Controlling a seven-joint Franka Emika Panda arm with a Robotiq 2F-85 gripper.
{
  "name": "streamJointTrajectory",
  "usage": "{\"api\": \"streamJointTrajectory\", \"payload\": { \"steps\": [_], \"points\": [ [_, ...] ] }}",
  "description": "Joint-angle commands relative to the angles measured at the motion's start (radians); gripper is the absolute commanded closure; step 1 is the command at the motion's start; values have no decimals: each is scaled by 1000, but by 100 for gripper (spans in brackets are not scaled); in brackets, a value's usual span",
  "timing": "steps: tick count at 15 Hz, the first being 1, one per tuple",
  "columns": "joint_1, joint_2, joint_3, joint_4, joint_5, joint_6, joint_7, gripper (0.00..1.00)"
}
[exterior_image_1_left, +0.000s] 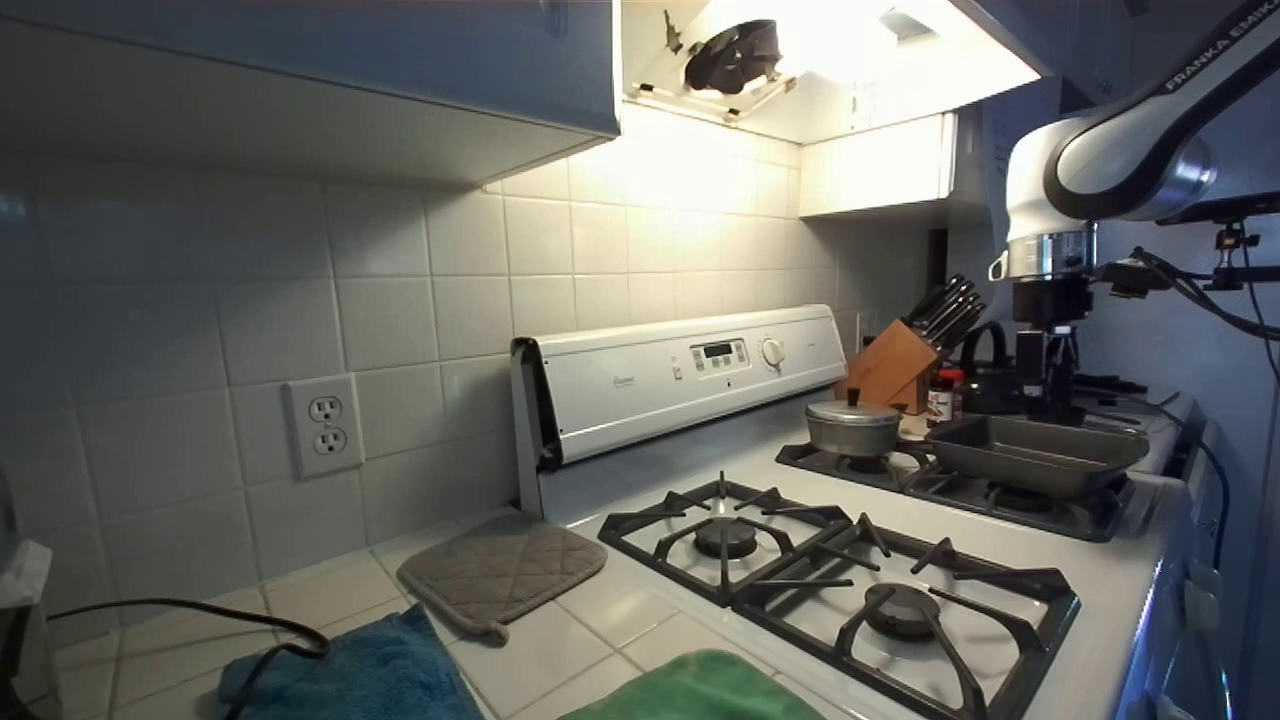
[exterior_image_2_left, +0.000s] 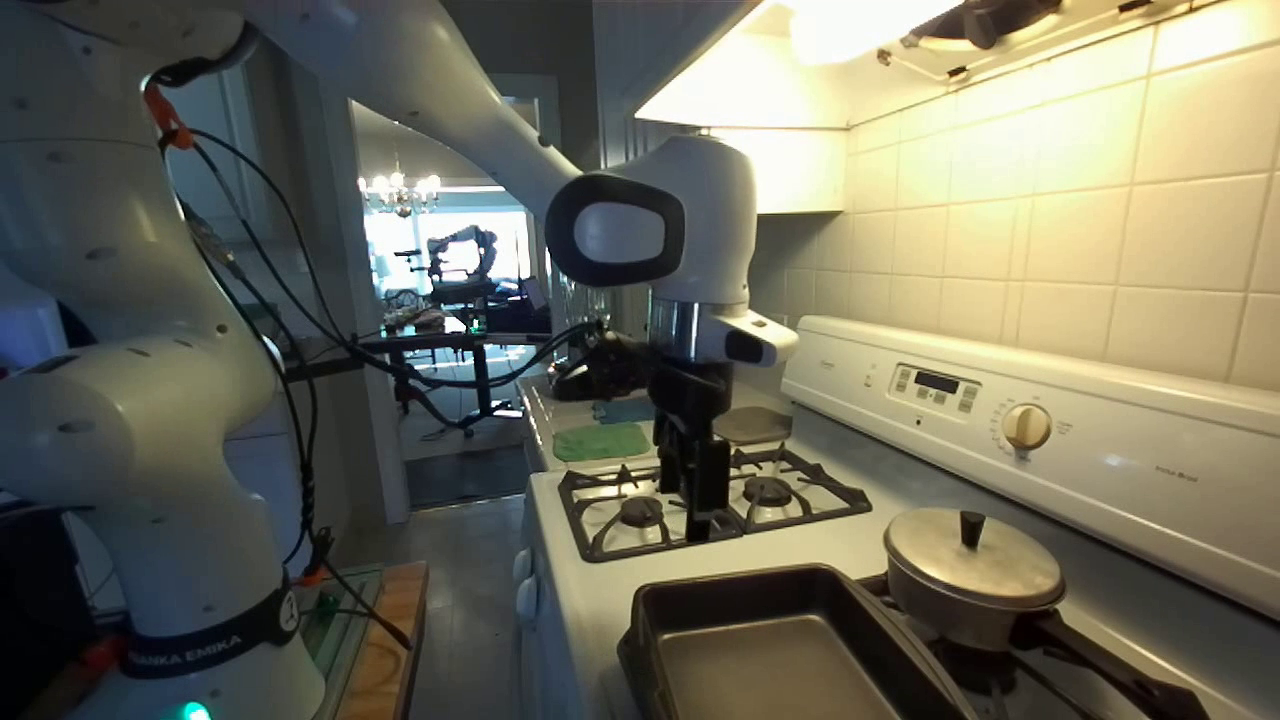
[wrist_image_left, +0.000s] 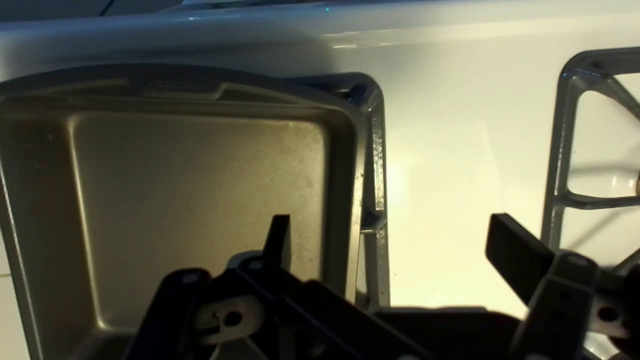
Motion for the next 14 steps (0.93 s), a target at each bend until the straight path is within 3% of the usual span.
{"api": "streamJointTrajectory", "payload": {
  "steps": [1, 14],
  "points": [
    [-5, 59, -23, 12, 16, 76, -91, 0],
    [-14, 205, -18, 9, 54, 259, -251, 0]
  ]
}}
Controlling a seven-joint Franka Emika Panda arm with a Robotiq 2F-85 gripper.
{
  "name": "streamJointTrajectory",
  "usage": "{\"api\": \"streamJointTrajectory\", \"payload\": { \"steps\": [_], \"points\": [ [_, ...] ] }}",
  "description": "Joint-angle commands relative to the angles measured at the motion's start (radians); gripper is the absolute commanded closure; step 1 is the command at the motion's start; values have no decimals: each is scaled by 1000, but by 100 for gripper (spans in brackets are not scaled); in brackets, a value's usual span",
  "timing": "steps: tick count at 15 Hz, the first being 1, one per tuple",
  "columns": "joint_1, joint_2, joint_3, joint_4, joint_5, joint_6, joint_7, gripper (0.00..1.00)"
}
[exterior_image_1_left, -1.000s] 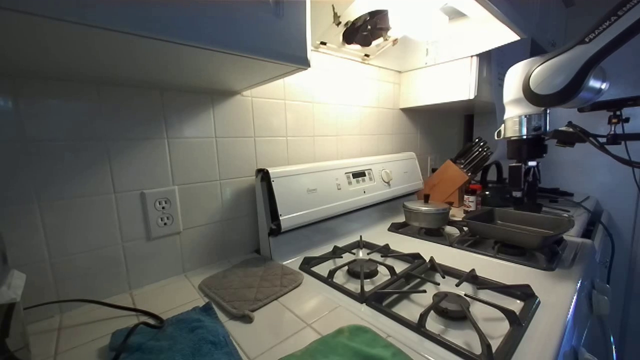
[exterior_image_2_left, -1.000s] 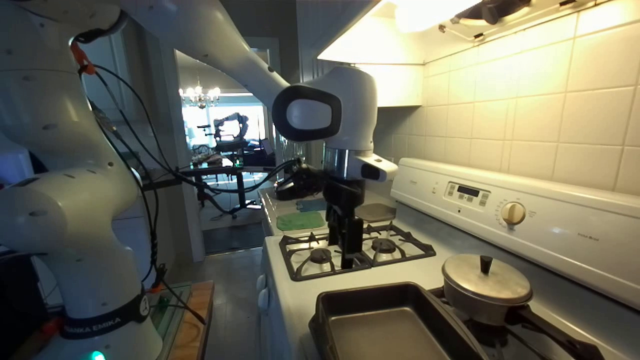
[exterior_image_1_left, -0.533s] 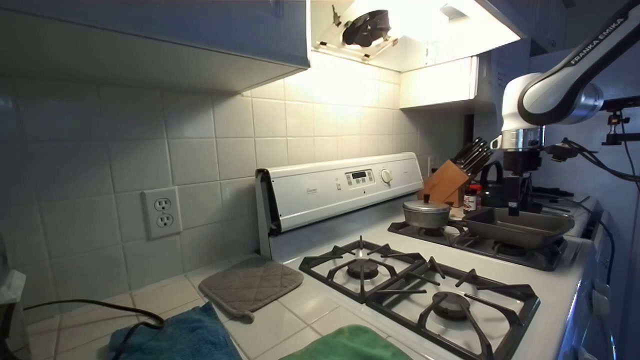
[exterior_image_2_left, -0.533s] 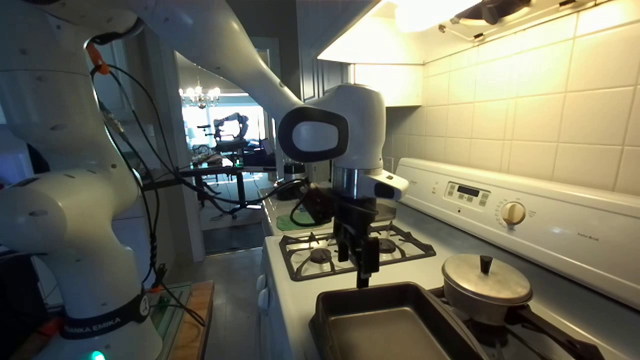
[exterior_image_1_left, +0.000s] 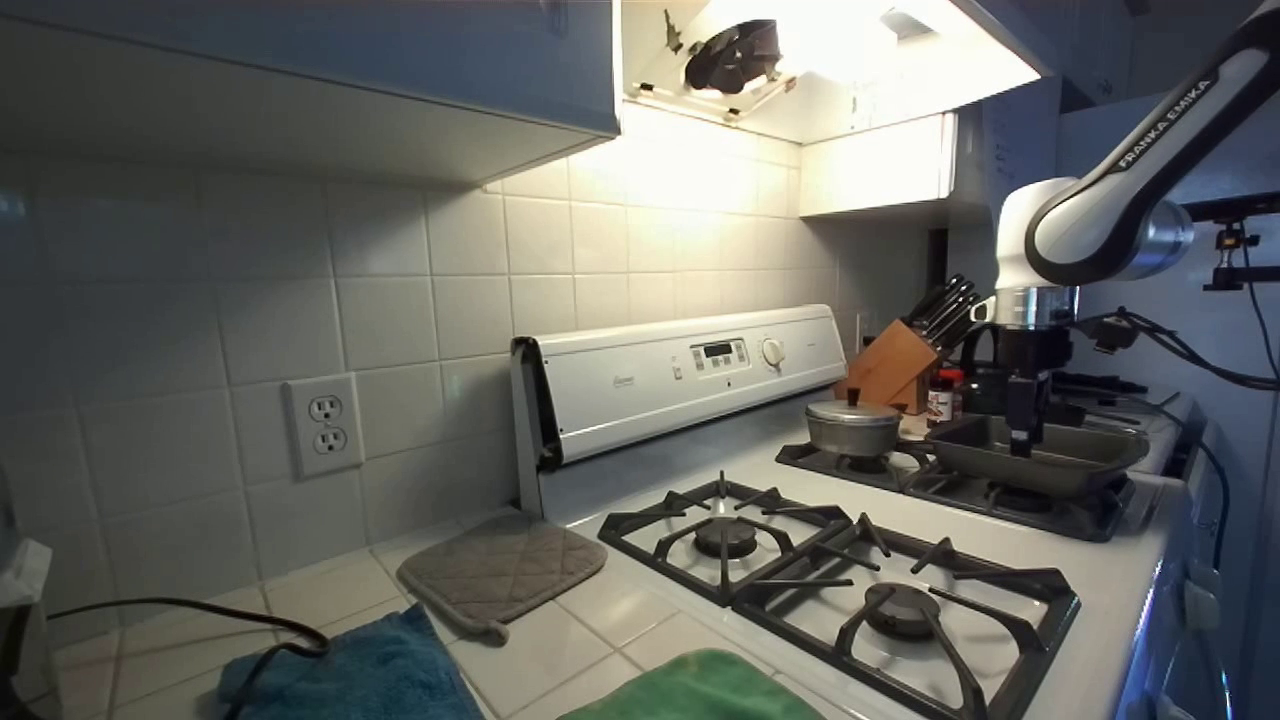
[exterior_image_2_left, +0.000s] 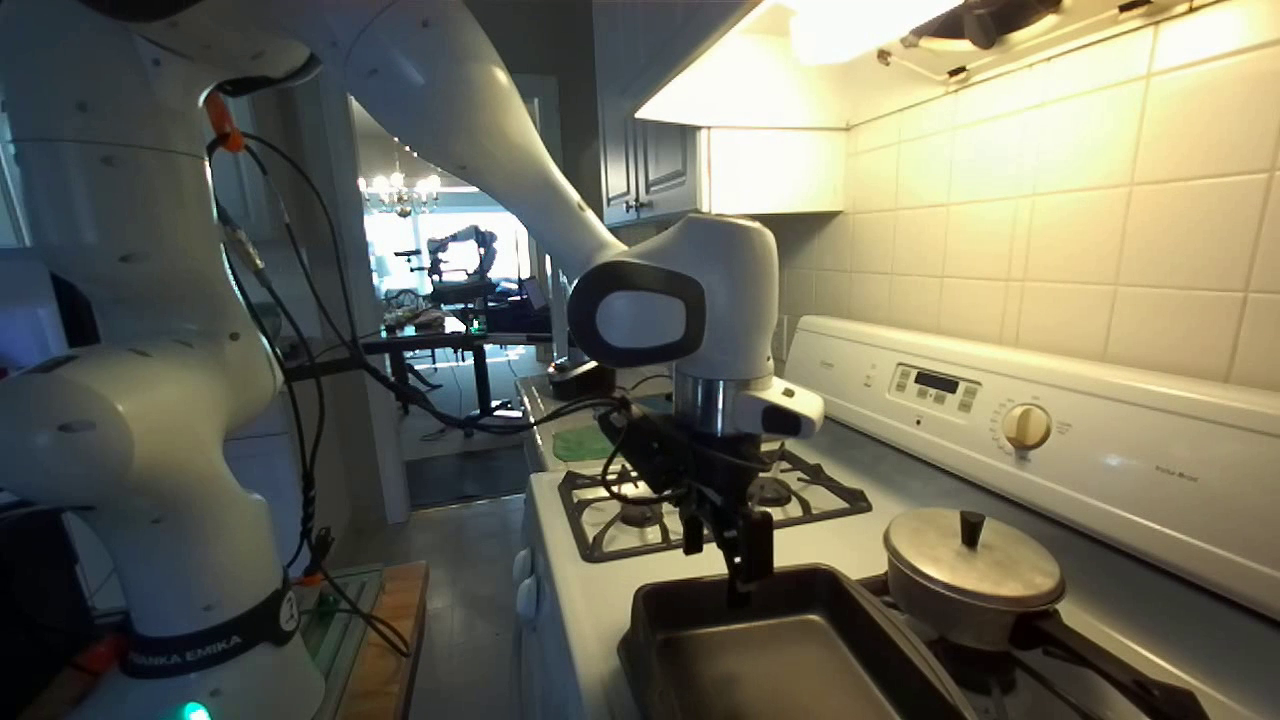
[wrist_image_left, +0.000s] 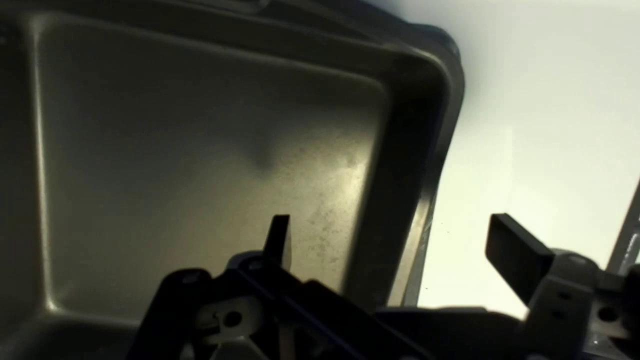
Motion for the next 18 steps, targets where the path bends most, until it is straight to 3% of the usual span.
{"api": "streamJointTrajectory", "payload": {
  "steps": [1, 9, 11, 14, 16, 17, 18],
  "points": [
    [-15, 43, 13, 6, 44, 62, -68, 0],
    [-21, 92, 29, 14, 63, 107, -81, 4],
    [-23, 96, 34, 15, 65, 106, -81, 8],
    [-26, 102, 37, 16, 68, 105, -82, 26],
    [-28, 104, 38, 18, 68, 103, -82, 32],
    [-29, 105, 39, 18, 71, 102, -84, 23],
    [-30, 105, 39, 18, 71, 103, -83, 21]
  ]
}}
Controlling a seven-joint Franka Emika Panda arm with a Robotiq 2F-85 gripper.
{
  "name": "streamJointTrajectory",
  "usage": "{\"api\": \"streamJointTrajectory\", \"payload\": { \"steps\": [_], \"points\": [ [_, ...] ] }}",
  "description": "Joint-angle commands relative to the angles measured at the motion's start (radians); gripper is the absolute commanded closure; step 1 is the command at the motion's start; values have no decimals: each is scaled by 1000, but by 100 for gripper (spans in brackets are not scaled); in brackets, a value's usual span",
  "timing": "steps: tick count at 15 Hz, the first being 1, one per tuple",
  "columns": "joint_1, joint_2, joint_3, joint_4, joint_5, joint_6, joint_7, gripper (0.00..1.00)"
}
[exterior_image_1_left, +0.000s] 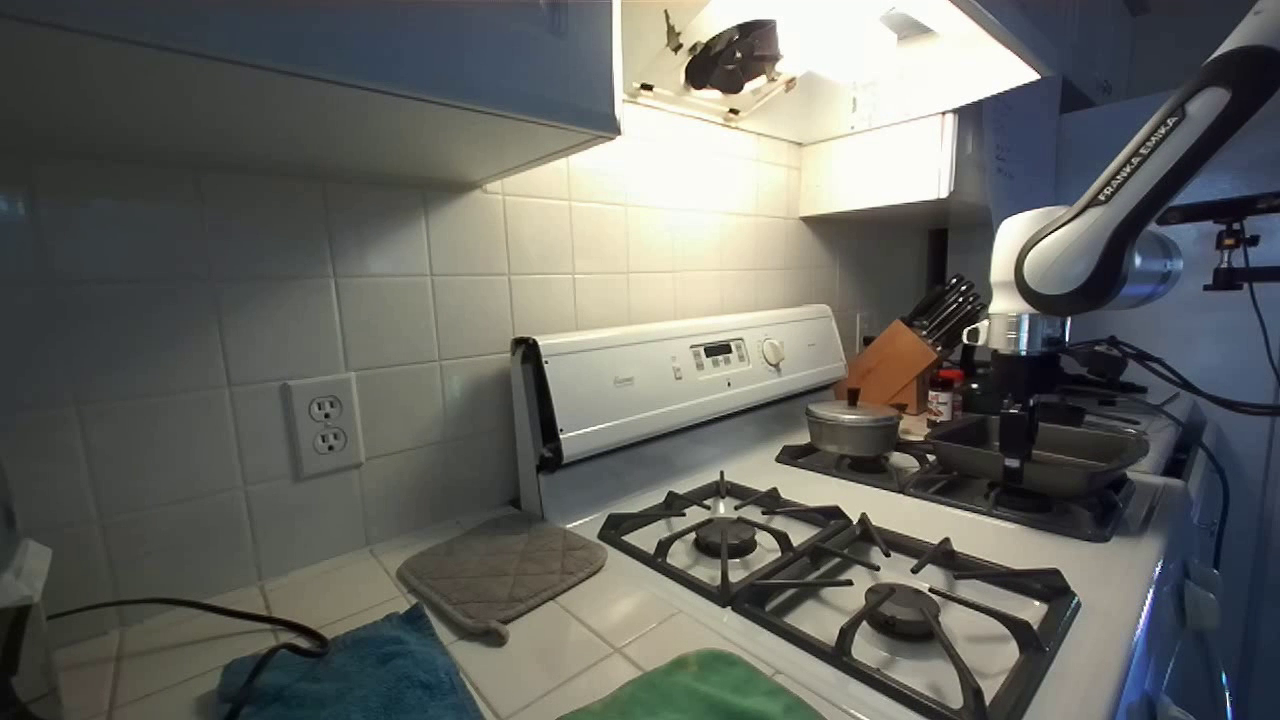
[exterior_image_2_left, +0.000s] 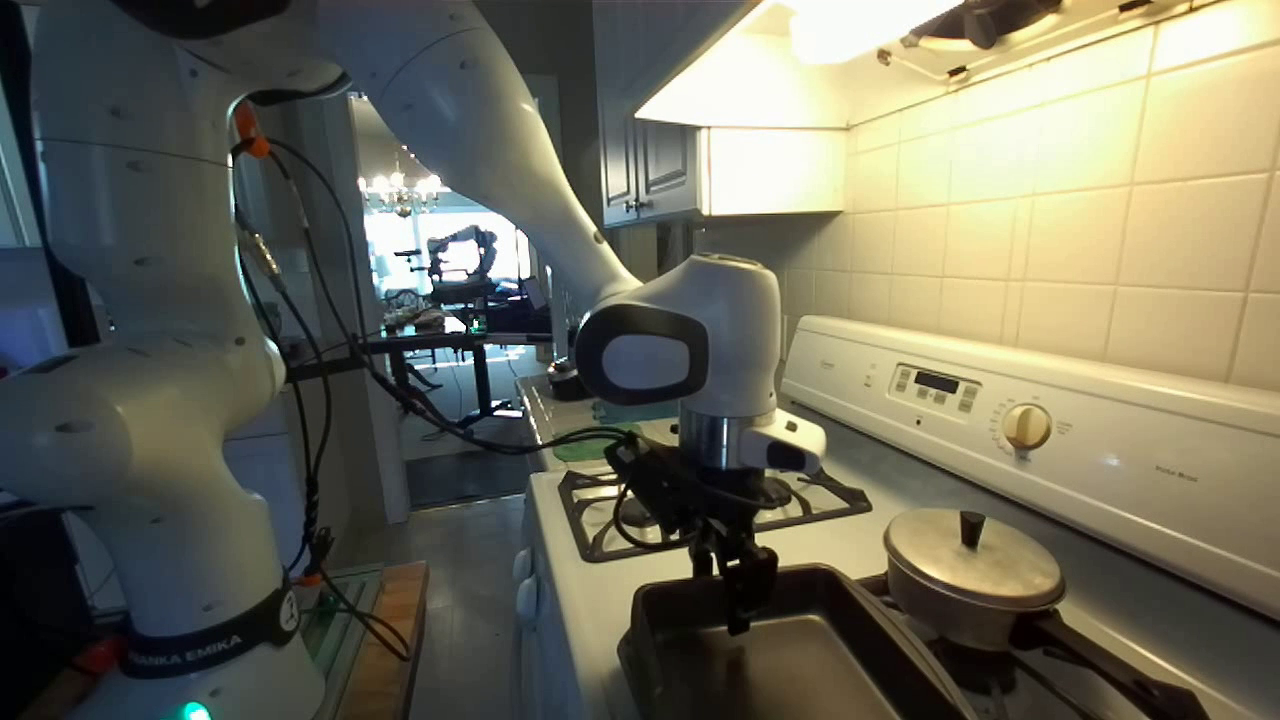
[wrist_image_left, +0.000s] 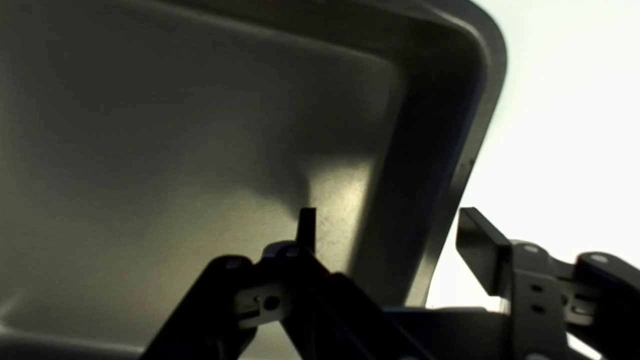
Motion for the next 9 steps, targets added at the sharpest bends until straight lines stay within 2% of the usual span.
{"api": "streamJointTrajectory", "payload": {
  "steps": [1, 2, 3, 4, 9],
  "points": [
    [-21, 22, 19, 16, 34, 11, -36, 25],
    [-22, 23, 19, 17, 36, 11, -36, 42],
    [-22, 25, 20, 19, 37, 8, -36, 50],
    [-22, 26, 20, 20, 37, 9, -31, 52],
    [-20, 31, 22, 28, 36, 10, -23, 88]
  ]
}}
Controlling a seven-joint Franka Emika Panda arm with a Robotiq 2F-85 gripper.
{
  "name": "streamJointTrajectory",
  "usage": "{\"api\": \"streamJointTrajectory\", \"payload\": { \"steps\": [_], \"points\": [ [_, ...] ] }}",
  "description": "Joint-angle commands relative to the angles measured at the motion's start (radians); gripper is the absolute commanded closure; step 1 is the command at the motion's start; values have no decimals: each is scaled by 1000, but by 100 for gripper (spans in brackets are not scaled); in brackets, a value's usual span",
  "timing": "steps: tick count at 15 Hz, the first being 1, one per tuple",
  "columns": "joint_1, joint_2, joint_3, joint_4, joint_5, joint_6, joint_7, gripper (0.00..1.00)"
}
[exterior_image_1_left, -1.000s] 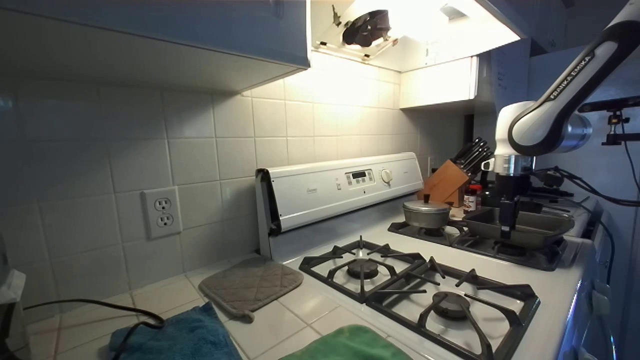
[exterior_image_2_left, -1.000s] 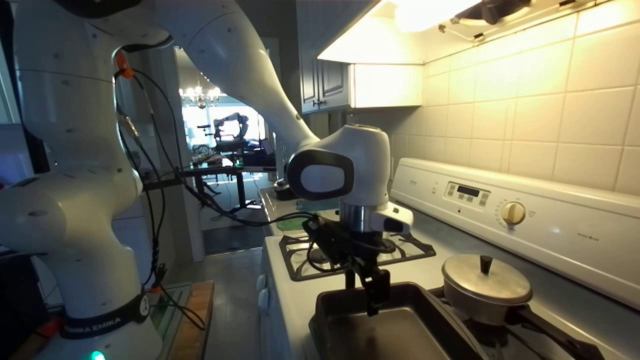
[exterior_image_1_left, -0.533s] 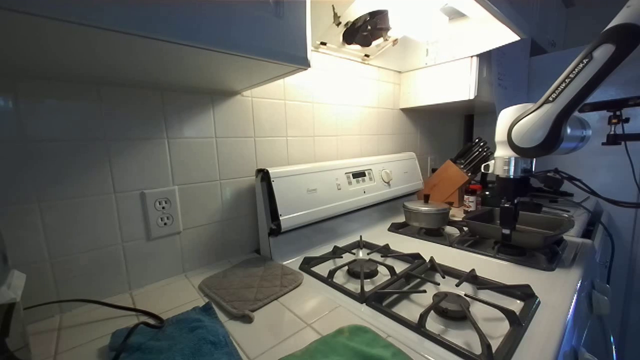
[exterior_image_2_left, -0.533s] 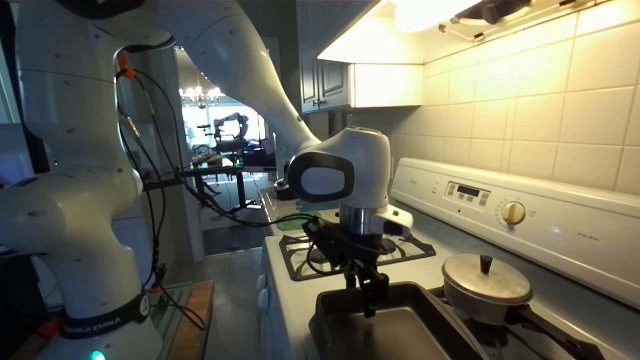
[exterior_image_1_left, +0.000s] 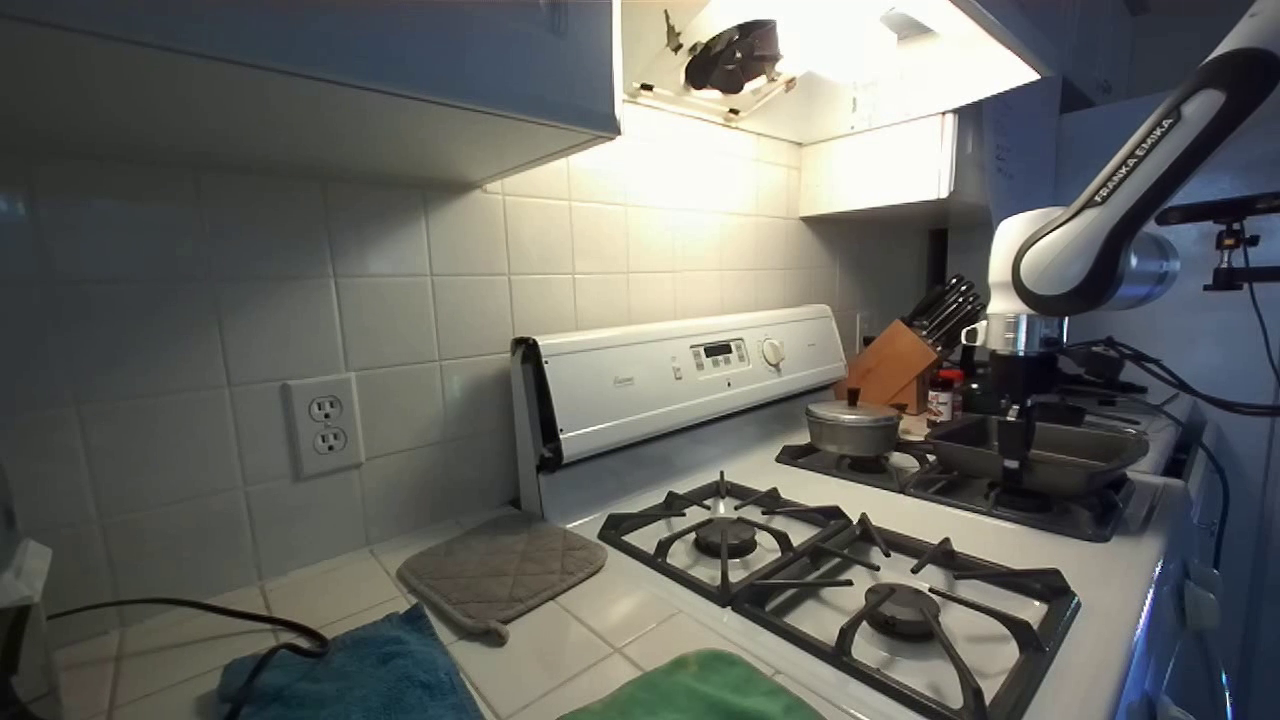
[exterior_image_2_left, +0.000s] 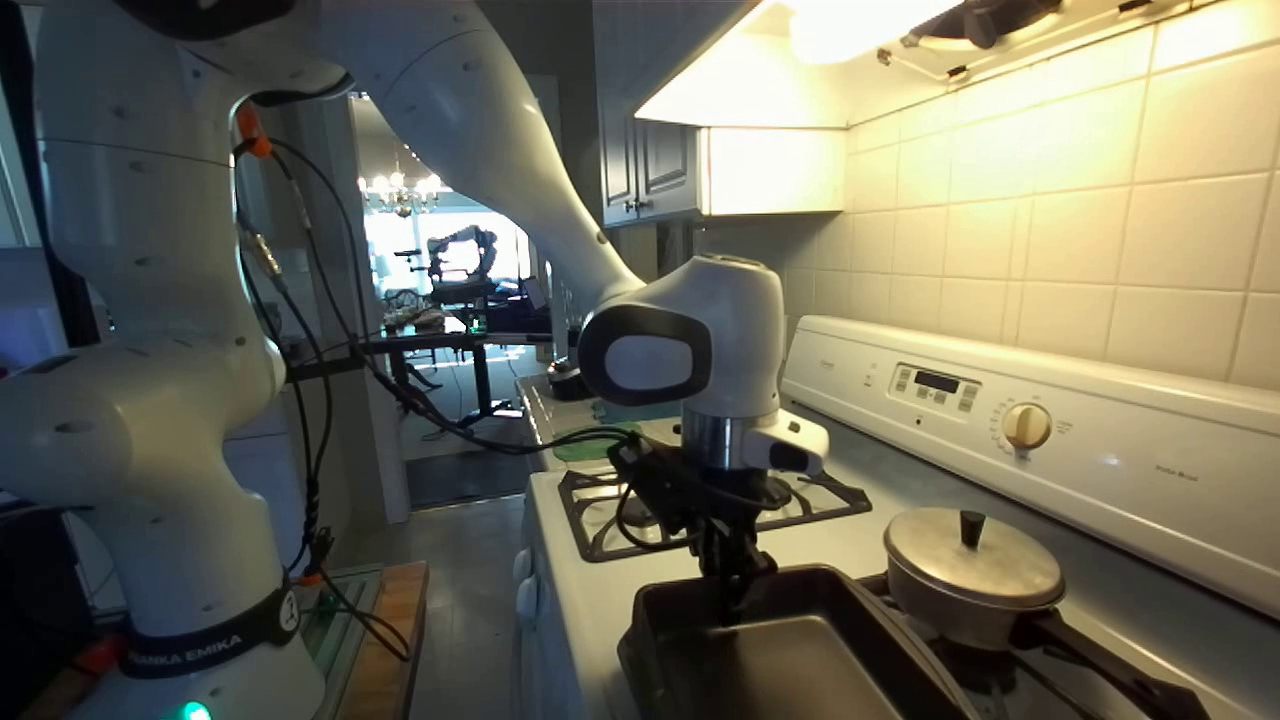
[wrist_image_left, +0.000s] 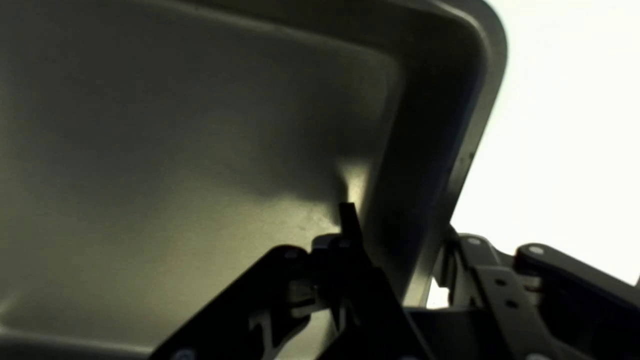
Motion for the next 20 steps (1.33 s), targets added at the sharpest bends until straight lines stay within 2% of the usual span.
{"api": "streamJointTrajectory", "payload": {
  "steps": [1, 4, 12, 20],
  "points": [
    [-18, 23, 21, 19, 29, 11, -23, 95],
    [-18, 25, 22, 22, 30, 10, -21, 100],
    [-15, 8, 30, 19, 32, -8, -27, 98],
    [29, -39, 72, -1, -39, -27, 8, 98]
  ]
}}
